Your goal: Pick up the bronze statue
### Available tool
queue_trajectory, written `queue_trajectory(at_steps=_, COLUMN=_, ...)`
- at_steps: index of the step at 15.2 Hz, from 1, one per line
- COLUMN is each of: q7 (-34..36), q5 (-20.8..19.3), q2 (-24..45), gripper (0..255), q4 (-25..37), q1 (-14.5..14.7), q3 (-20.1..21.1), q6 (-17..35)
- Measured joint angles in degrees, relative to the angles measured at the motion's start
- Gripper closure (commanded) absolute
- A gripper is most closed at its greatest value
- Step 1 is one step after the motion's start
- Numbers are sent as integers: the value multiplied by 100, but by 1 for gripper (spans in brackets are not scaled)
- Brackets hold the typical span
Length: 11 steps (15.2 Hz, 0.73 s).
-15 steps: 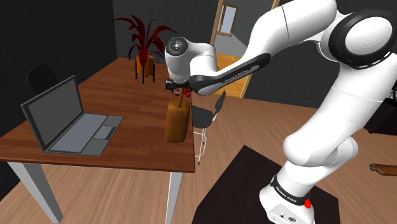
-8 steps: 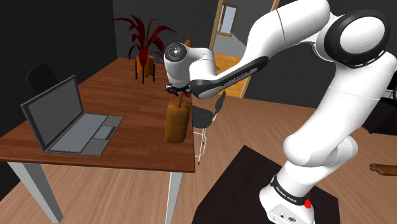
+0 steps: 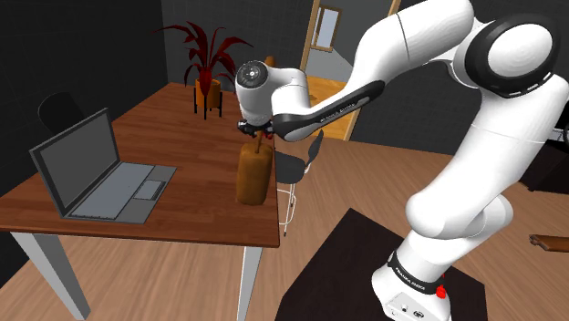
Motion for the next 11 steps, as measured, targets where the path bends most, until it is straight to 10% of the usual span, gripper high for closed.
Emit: queue_trajectory(at_steps=11, q7=-795, q5=786, q2=-557, gripper=255, q4=252, q1=-120, q3=54, q6=-140)
